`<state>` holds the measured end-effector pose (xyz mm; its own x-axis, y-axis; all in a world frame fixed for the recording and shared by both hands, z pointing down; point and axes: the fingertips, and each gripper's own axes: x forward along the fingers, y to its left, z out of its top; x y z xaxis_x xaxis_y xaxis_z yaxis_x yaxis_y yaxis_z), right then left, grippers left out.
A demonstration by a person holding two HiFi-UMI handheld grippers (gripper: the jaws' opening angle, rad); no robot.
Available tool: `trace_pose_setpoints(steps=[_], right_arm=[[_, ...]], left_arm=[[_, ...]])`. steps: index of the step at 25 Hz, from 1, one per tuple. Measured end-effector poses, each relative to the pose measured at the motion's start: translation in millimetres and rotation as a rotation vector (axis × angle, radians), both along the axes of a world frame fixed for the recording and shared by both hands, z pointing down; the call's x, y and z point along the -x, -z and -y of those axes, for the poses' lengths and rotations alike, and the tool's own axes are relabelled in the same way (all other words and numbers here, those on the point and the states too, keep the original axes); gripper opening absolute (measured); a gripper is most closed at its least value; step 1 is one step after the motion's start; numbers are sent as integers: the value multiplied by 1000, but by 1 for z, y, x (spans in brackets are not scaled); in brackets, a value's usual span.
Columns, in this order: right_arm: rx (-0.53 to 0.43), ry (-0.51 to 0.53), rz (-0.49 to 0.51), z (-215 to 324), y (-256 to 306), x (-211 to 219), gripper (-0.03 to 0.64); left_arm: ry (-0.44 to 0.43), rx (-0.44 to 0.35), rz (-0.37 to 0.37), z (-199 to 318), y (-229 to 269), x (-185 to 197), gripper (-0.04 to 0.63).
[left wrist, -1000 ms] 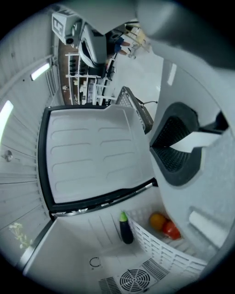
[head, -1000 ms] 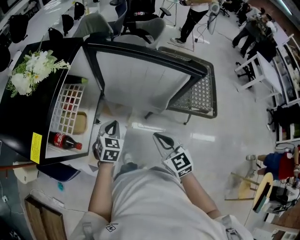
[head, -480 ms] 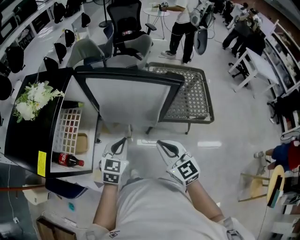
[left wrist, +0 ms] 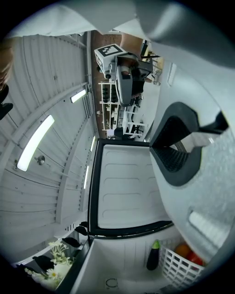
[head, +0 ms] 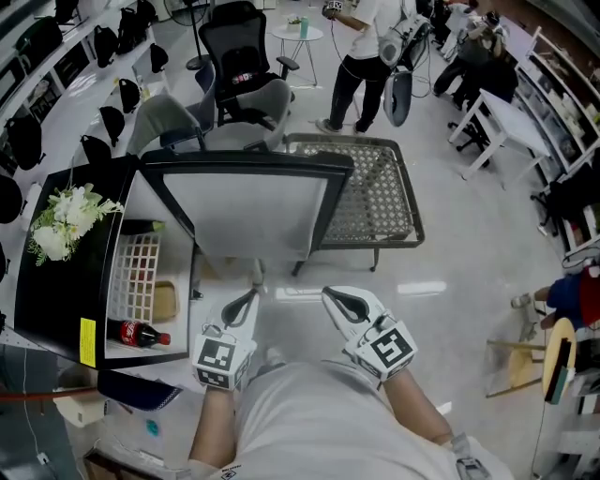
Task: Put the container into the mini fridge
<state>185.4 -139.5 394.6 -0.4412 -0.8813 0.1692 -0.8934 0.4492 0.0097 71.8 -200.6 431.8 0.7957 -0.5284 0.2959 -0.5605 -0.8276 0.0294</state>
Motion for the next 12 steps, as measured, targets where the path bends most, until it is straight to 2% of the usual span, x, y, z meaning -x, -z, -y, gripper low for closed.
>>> trace_pose_setpoints(steps=[12], right_arm=[[-49,-18,59,-4,9,4,3]], left_arm=[[-48,-4,-54,-11,3,5,9]])
